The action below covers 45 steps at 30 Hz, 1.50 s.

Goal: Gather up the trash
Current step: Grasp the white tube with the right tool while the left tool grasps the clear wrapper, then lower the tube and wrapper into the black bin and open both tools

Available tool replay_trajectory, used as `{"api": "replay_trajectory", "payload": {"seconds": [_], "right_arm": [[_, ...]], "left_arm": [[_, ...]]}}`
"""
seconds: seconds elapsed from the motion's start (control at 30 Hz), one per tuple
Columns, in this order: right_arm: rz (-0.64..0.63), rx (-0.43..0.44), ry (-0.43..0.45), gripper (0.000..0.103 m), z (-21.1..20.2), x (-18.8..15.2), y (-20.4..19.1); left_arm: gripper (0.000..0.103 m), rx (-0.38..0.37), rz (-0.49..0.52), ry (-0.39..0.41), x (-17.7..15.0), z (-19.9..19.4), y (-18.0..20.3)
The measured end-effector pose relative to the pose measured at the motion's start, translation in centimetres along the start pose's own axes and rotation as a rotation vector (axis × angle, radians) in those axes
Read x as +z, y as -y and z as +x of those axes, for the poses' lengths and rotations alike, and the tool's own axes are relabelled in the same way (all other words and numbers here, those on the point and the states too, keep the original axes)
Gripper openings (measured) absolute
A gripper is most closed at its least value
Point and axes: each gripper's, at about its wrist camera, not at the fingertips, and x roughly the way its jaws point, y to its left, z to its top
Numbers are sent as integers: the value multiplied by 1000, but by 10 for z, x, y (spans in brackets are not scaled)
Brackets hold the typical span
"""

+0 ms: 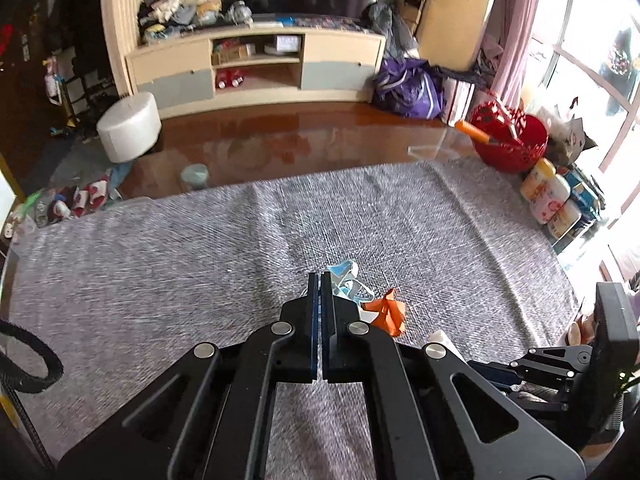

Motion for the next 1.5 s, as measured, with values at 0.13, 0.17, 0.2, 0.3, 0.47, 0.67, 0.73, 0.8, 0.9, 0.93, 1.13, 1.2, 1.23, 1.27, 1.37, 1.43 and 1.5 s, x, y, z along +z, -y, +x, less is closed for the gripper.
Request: {"api": "replay_trajectory", "payload": {"seconds": [0.13,0.17,0.2,0.3,0.47,0.67,0.73,0.8,0.9,0.93,1.13,1.2,1.23,1.27,1.37,1.43,1.5], "right_arm": [[-10,3,13,14,-11,-1,-13],[-12,3,16,14,-13,-3,-15],[-14,3,19,14,-16,-6,-18],[-17,-1,23,14,-24,-12,-25],[-11,-10,26,14,-38,-31,-30],[4,-30,-4,14,-39,-61,-41],[1,-37,-14,14,-39,-76,-47],[-1,-40,-32,14,-36,-87,-51],[-17,-39,-62,14,-30,-105,-59],[-20,-39,-68,14,-29,-109,-61],[-3,-20,-133,14,-8,-138,-66],[21,-1,-157,14,1,-147,-66],[32,6,-166,14,5,-150,-65],[43,10,-176,14,10,-153,-64],[63,6,-202,14,24,-162,-61],[76,1,-214,14,33,-168,-59],[83,-7,-218,14,40,-172,-59]], "left_arm": [[0,10,3,24,-13,-30,6],[0,12,1,27,-17,-36,7],[0,13,1,30,-22,-43,8],[0,15,-3,32,-42,-63,10],[0,17,0,29,-81,-92,17],[0,19,2,-11,-141,-103,28],[0,18,-1,-38,-160,-101,28],[0,13,-14,-69,-181,-96,27],[0,-1,-40,-111,-212,-89,25],[0,-5,-47,-121,-219,-87,27],[0,-30,-84,-193,-269,-68,30],[0,-31,-93,-213,-280,-61,29],[0,-34,-99,-220,-285,-57,28],[0,-40,-109,-231,-290,-53,27],[0,-51,-121,-262,-300,-43,27],[0,-57,-115,-286,-305,-36,29],[0,-68,-109,-313,-311,-29,32]]}}
